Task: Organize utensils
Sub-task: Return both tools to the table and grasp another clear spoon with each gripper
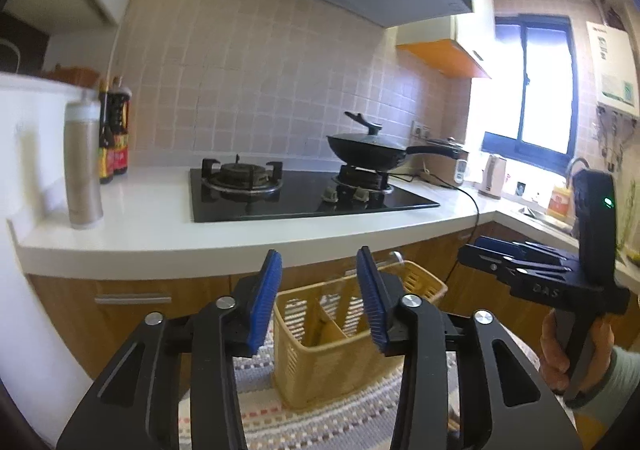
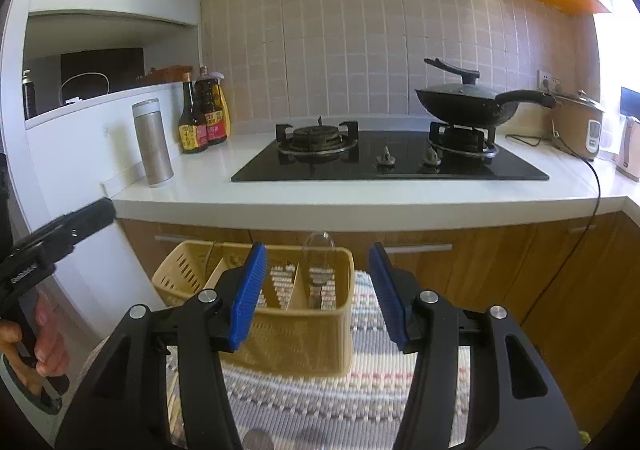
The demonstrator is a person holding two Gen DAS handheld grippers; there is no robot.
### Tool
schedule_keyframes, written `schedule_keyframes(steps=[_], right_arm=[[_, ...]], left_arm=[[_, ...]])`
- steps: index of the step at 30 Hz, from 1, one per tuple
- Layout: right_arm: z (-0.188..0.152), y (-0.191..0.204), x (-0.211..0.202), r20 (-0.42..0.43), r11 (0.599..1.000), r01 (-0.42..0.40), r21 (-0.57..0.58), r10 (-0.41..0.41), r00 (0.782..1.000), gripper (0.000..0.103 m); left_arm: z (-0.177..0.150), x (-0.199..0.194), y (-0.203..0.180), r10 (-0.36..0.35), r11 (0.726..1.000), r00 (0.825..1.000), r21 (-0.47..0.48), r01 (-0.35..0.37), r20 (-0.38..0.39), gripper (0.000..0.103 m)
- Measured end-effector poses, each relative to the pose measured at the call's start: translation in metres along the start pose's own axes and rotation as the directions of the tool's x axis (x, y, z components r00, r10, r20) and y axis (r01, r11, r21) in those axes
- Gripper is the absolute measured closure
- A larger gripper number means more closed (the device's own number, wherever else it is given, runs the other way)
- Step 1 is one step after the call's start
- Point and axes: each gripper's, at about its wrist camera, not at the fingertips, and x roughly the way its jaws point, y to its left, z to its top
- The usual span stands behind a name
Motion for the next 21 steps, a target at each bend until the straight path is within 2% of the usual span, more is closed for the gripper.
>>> schedule_keyframes(steps=[3,7,11,14,16,18,19,20,21], right_arm=[[-0.002,0.002,-0.011,-0.054,1.0,-0.009,0.002,0.009,0.998,0.053],[-0.015,0.007,-0.02,-0.156,1.0,-0.018,-0.011,0.016,0.988,0.053],[-0.032,0.011,-0.021,-0.262,0.999,-0.031,-0.01,0.028,0.965,0.053],[-0.048,0.01,-0.016,-0.352,0.999,-0.031,0.007,0.032,0.935,0.053],[-0.058,0.008,-0.01,-0.416,0.999,-0.029,0.022,0.036,0.909,0.053],[-0.07,0.005,-0.003,-0.478,0.999,-0.03,0.045,0.048,0.877,0.053],[-0.075,0.002,0.0,-0.506,0.998,-0.032,0.059,0.057,0.861,0.053],[-0.082,0.0,0.004,-0.536,0.997,-0.031,0.073,0.065,0.841,0.053],[-0.086,-0.002,0.008,-0.558,0.997,-0.027,0.079,0.067,0.827,0.053]], left_arm=[[0.0,-0.018,-0.01,-0.024,0.999,1.0,0.04,0.025,-0.017,0.061],[-0.013,-0.031,-0.024,-0.049,0.991,0.993,0.116,0.062,-0.107,0.059],[-0.045,-0.036,-0.04,-0.046,0.967,0.97,0.233,0.104,-0.241,0.059],[-0.07,-0.034,-0.045,-0.048,0.947,0.938,0.282,0.152,-0.344,0.059],[-0.084,-0.031,-0.045,-0.052,0.937,0.91,0.296,0.187,-0.411,0.059],[-0.099,-0.026,-0.046,-0.063,0.922,0.872,0.306,0.237,-0.485,0.059],[-0.107,-0.023,-0.047,-0.068,0.912,0.847,0.311,0.267,-0.528,0.059],[-0.113,-0.02,-0.047,-0.067,0.905,0.831,0.317,0.283,-0.552,0.059],[-0.121,-0.016,-0.047,-0.066,0.893,0.806,0.325,0.31,-0.588,0.059]])
